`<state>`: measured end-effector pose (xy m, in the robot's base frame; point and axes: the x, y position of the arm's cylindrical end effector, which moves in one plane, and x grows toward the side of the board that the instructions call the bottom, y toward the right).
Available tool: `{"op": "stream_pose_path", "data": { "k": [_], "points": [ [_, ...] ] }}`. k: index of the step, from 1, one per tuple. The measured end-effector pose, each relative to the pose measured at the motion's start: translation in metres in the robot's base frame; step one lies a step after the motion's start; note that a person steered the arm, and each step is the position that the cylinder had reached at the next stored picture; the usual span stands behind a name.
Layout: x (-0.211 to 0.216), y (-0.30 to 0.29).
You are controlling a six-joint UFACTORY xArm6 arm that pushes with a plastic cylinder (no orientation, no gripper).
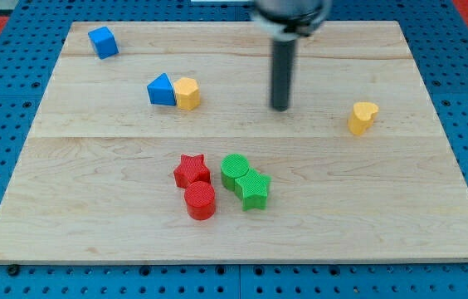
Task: Move the yellow heart into the hexagon
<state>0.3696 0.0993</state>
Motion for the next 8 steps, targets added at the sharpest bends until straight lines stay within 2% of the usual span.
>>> {"op": "stream_pose_path", "data": {
  "k": [1,2,3,5,7,8],
  "points": [
    [-0.009,0.098],
    [0.023,0.174],
    [0.075,0.140],
    [0.020,0.063],
    [-0.002,-0.059],
    [0.009,0.028]
  ]
}}
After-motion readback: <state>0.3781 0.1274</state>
